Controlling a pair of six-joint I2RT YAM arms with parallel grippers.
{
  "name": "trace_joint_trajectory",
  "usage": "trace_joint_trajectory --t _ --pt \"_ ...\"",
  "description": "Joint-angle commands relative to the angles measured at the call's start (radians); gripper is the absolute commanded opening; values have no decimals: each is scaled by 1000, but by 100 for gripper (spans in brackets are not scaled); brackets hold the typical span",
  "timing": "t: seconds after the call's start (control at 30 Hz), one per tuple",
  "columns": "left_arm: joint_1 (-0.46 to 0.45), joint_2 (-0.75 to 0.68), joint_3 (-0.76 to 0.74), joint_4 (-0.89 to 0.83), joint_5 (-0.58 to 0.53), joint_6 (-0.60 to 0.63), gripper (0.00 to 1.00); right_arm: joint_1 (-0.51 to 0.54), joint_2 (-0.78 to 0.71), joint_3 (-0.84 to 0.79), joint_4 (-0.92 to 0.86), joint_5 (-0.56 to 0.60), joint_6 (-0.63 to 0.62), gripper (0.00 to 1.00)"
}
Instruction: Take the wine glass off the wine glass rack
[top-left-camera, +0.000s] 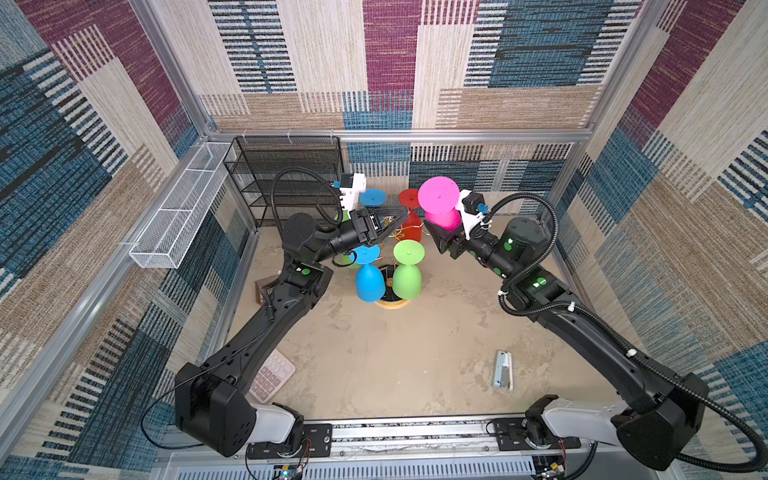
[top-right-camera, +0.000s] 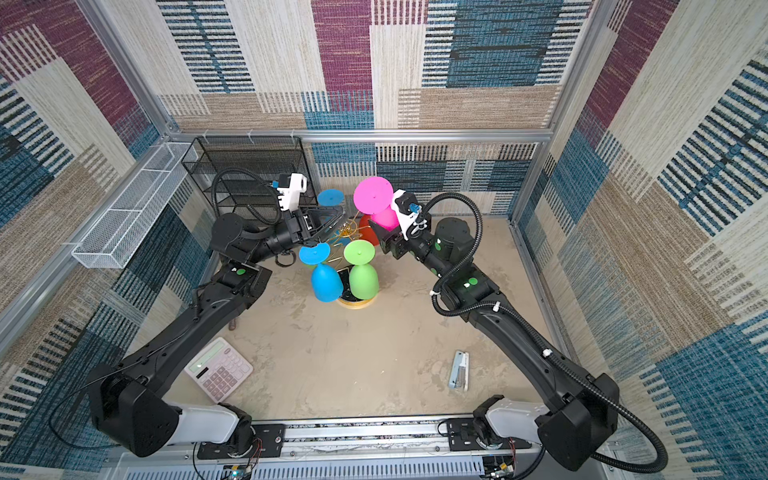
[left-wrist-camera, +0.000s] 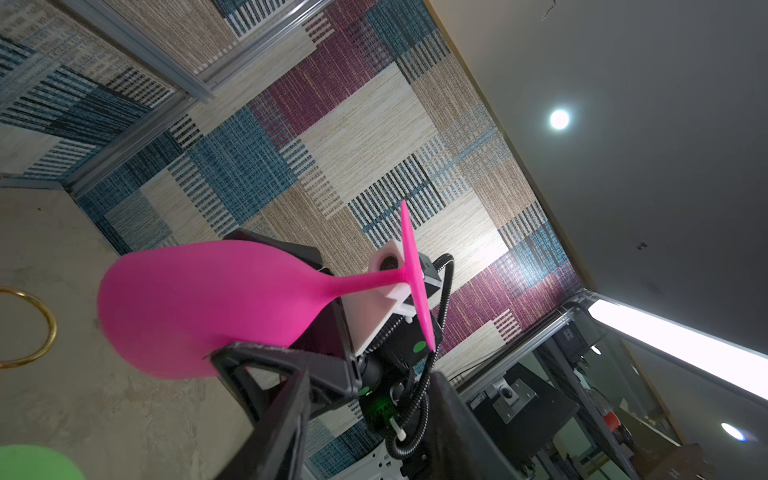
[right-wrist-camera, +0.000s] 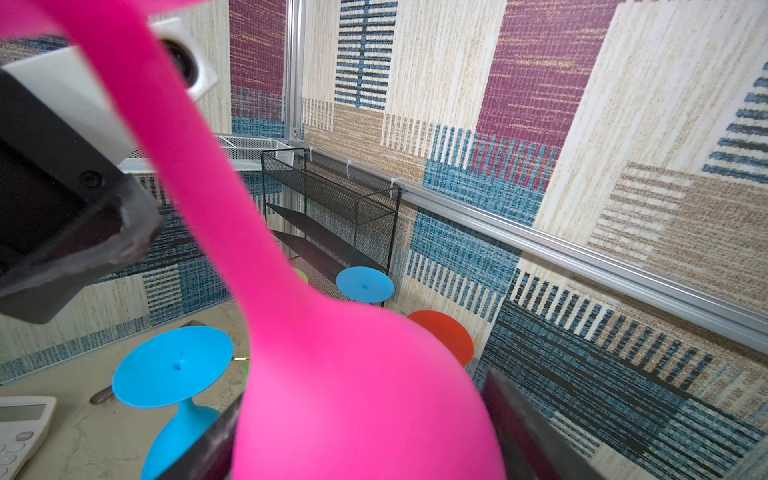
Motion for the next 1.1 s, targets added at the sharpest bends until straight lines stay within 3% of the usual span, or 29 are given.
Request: trace_joint_trajectory --t 0.0,0.07,0.17,0.3,0.53,0.83,1.07 --pt "3 -41 56 -330 -48 354 49 0 -11 64 -230 47 28 51" --pt "-5 -70 71 -482 -164 575 50 0 -21 94 -316 60 35 50" --pt "-11 -104 50 -535 -365 803 52 0 -32 131 -421 65 53 49" --pt "-32 -101 61 -541 -440 1090 54 1 -10 190 -543 63 75 47" --pt "-77 -89 47 -500 -507 1448 52 4 36 233 -634 66 96 44" --pt "-99 -60 -3 -327 -427 1662 50 32 104 313 -718 57 105 41" --pt "-108 -41 -25 -234 -368 1754 49 51 121 324 -744 68 107 39"
